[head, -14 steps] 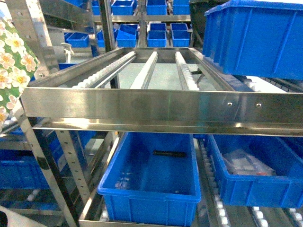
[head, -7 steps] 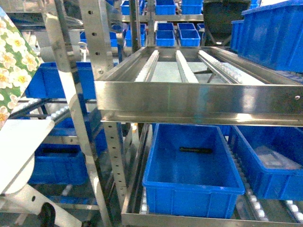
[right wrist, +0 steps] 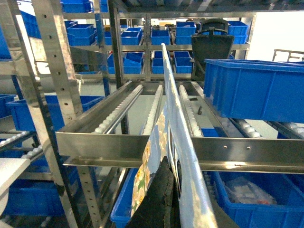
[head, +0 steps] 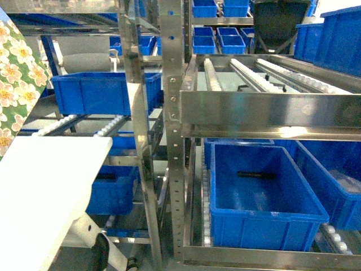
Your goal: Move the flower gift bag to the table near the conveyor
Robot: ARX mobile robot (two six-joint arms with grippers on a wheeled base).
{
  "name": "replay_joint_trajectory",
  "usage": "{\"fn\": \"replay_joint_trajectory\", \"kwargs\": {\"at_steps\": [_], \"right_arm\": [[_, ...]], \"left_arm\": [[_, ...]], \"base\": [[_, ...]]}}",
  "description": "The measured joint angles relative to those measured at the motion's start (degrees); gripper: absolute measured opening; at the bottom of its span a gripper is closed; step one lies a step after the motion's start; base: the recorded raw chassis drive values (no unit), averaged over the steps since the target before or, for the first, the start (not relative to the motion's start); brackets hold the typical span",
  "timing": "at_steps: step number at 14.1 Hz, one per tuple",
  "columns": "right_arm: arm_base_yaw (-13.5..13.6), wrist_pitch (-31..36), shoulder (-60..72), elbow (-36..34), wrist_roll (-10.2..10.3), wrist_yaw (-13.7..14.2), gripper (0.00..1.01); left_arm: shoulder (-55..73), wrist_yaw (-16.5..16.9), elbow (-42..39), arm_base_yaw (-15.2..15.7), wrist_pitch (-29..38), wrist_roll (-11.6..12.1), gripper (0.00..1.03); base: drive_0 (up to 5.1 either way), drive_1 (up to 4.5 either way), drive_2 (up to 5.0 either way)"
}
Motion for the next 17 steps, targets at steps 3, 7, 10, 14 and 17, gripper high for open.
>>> {"fn": "replay_joint_trajectory", "kwargs": {"at_steps": [3,7,10,14,17], "right_arm": [[0.0,0.1,-0.1,0.0,0.0,0.0,0.02],[0.0,0.0,0.0,0.0,0.0,0.0,0.02],[0.0,0.2,0.0,0.0,0.0,0.0,0.02],[0.0,0.1,-0.1,0.0,0.0,0.0,0.02],[0.0,0.2,-0.1,0.0,0.0,0.0,0.02]], "left_arm": [[0.0,0.0,0.0,0.0,0.2,0.0,0.02],[0.0,0.0,0.0,0.0,0.1,0.0,0.02],[0.0,0.0,0.0,0.0,0.2,0.0,0.02],[0.0,-0.1,0.0,0.0,0.2,0.0,0.02],[0.0,0.0,0.0,0.0,0.2,0.0,0.02]], "base": [[-4.7,1.20,3.7],[-4.9,2.04,2.9],[-4.9,2.44,2.4],[-4.9,2.49,2.5],[-4.9,2.49,2.5]]}}
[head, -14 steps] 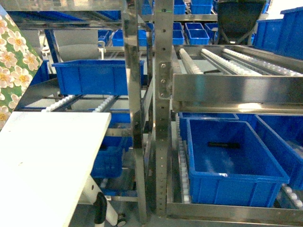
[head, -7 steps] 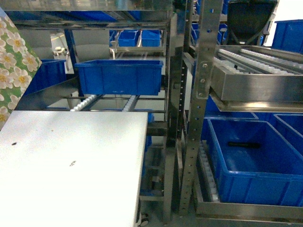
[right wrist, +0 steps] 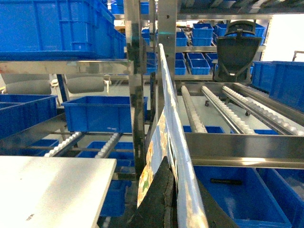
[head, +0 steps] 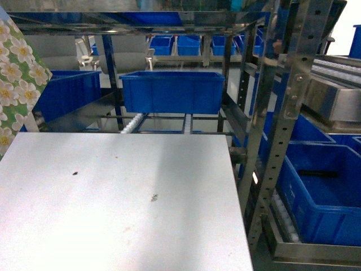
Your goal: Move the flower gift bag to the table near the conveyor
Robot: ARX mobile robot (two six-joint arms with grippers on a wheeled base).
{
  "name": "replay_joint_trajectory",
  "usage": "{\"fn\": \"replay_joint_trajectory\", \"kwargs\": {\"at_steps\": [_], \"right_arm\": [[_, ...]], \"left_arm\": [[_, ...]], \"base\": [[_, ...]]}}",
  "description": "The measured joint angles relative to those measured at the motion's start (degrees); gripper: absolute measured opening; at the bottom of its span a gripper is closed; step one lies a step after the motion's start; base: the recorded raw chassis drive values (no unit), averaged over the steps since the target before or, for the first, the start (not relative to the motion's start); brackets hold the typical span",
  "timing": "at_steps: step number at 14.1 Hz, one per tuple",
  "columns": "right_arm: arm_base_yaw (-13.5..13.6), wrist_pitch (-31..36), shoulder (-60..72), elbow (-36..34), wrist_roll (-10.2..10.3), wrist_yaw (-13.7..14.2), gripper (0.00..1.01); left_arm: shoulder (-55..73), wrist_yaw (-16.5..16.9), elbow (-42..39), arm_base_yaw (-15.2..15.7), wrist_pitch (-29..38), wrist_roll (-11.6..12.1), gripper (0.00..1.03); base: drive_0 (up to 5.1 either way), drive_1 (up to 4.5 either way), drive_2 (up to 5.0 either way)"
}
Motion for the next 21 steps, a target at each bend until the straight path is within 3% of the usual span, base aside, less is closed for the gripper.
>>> {"fn": "replay_joint_trajectory", "kwargs": {"at_steps": [21], "right_arm": [[0.0,-0.1,0.1,0.0,0.0,0.0,0.02]], "left_arm": [[0.0,0.0,0.0,0.0,0.0,0.0,0.02]], "base": [[-5.0,2.39,2.4]]}}
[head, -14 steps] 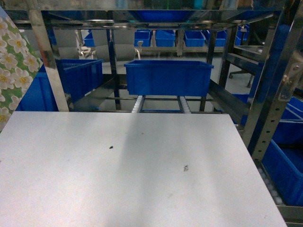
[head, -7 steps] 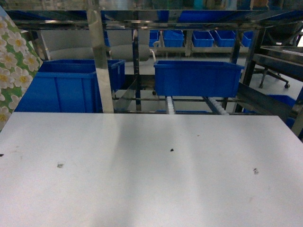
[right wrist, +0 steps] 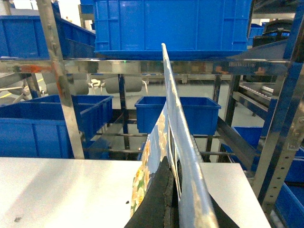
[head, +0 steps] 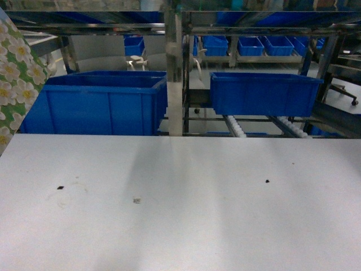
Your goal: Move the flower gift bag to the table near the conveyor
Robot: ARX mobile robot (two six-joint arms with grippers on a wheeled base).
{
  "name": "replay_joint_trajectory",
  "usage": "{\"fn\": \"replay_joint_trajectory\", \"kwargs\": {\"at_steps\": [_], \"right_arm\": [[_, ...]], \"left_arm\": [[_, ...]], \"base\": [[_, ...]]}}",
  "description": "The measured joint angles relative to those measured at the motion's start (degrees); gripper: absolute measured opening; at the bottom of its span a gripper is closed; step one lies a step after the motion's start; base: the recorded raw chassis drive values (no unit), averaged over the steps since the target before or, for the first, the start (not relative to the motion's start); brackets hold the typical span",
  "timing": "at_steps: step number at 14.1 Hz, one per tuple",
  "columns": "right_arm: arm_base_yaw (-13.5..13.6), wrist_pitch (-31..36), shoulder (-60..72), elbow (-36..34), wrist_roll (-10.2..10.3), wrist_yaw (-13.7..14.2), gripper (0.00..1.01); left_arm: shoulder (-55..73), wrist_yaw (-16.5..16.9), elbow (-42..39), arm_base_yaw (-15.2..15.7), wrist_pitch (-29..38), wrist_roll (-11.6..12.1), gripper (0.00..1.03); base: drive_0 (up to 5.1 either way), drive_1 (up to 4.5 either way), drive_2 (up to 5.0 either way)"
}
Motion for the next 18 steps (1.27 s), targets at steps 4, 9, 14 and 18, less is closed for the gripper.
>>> {"fn": "replay_joint_trajectory", "kwargs": {"at_steps": [4,9,14,18], "right_arm": [[0.0,0.2,0.0,0.0,0.0,0.0,0.02],[0.0,0.0,0.0,0.0,0.0,0.0,0.02],[0.0,0.0,-0.1,0.0,0.1,-0.2,0.02],[0.0,0.1,-0.3,0.0,0.1,0.0,0.02]], "left_arm": [[0.0,0.0,0.0,0.0,0.0,0.0,0.02],[0.0,0.0,0.0,0.0,0.0,0.0,0.02],[0.0,0.0,0.0,-0.1,0.0,0.1,0.02],[-0.2,0.0,0.0,-0.1,0.0,0.1,0.02]], "base": [[-5.0,2.40,2.4],[-4.0,1.86,1.9],[0.1,1.30,-1.1],[0.1,4.39,-4.2]]}}
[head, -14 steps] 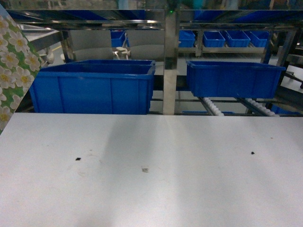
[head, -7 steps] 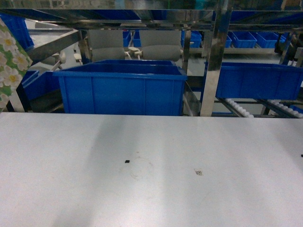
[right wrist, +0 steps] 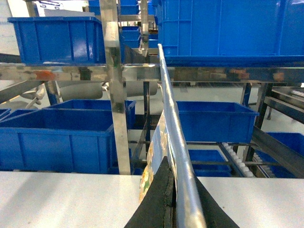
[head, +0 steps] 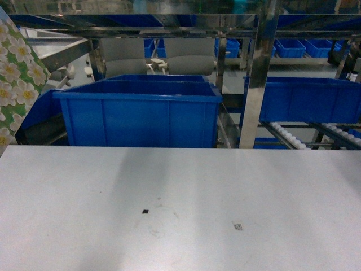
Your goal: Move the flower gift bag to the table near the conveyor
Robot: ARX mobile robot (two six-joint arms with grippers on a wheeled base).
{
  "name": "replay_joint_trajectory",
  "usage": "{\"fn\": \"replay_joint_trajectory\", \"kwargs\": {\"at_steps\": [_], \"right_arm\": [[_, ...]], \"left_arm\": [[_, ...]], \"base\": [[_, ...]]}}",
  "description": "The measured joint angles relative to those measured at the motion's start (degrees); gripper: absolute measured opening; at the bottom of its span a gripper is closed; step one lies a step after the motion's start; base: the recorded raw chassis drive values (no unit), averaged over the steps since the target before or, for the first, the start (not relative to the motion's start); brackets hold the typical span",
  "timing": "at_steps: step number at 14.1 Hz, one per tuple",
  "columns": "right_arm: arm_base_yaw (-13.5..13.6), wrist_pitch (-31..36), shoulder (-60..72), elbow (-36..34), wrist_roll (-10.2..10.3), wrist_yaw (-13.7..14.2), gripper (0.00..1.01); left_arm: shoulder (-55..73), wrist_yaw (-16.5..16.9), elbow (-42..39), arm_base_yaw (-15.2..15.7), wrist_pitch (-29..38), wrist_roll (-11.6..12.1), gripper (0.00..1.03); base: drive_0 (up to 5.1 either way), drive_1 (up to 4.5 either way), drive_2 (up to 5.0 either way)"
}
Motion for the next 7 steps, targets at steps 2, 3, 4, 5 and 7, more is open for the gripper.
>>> {"fn": "replay_joint_trajectory", "kwargs": {"at_steps": [2,3,4,5,7], "right_arm": [[0.0,0.0,0.0,0.0,0.0,0.0,0.02],[0.0,0.1,0.0,0.0,0.0,0.0,0.02],[0.0,-0.2,0.6,0.0,0.0,0.0,0.02],[0.0,-0.3,0.6,0.0,0.0,0.0,0.02],[0.0,-0.1,0.2,0.0,0.0,0.0,0.02]], "left_arm": [[0.0,0.0,0.0,0.0,0.0,0.0,0.02],[0.0,0.0,0.0,0.0,0.2,0.0,0.02],[0.5,0.0,0.0,0.0,-0.3,0.0,0.02],[0.4,0.0,0.0,0.0,0.0,0.0,0.02],[0.4,0.0,0.0,0.0,0.0,0.0,0.02]], "base": [[0.1,4.38,-4.2],[0.0,0.00,0.0],[0.0,0.00,0.0],[0.0,0.00,0.0],[1.9,-0.83,-0.8]]}}
